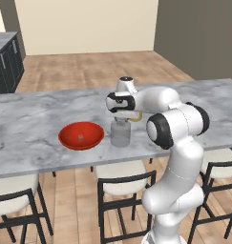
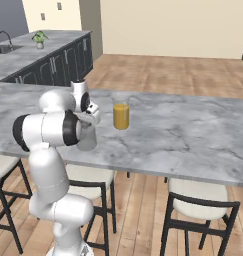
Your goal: There are two ice cubes in the ice bowl. Place both ice cubes in the glass cup.
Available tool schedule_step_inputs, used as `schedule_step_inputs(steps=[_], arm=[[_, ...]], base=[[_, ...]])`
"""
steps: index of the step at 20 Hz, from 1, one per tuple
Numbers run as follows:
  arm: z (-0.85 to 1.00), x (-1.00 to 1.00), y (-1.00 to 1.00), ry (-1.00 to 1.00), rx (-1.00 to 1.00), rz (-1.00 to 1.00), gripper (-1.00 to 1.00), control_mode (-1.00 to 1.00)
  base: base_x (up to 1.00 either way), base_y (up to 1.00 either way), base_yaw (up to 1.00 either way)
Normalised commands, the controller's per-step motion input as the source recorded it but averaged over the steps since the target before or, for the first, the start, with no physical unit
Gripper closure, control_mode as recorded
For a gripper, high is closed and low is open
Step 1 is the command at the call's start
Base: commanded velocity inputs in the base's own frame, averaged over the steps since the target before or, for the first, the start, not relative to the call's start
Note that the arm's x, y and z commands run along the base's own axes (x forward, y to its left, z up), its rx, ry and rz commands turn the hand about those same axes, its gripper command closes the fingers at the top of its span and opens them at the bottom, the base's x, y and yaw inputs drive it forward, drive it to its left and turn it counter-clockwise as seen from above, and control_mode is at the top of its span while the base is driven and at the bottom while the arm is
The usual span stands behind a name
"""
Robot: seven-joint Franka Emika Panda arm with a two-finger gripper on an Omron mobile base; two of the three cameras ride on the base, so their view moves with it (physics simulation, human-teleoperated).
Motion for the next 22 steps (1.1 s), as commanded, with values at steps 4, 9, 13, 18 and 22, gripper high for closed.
schedule_step_inputs(steps=[4, 9, 13, 18, 22], arm=[[-0.26, 0.01, 0.13, 0.0, 0.0, 0.0, 1.0, -1.0], [0.02, 0.0, -0.06, 0.0, 0.01, 0.0, -1.0, -1.0], [0.28, 0.0, -0.04, -0.04, 0.01, 0.0, -1.0, -1.0], [0.42, -0.1, 0.11, -0.1, 0.0, 0.0, -1.0, -1.0], [0.01, -0.41, 1.0, -0.04, 0.0, 0.04, -1.0, -1.0]], base=[[0.0, 0.0, 0.0], [0.0, 0.0, 0.0], [0.0, 0.0, 0.0], [0.0, 0.0, 0.0], [0.0, 0.0, 0.0]])
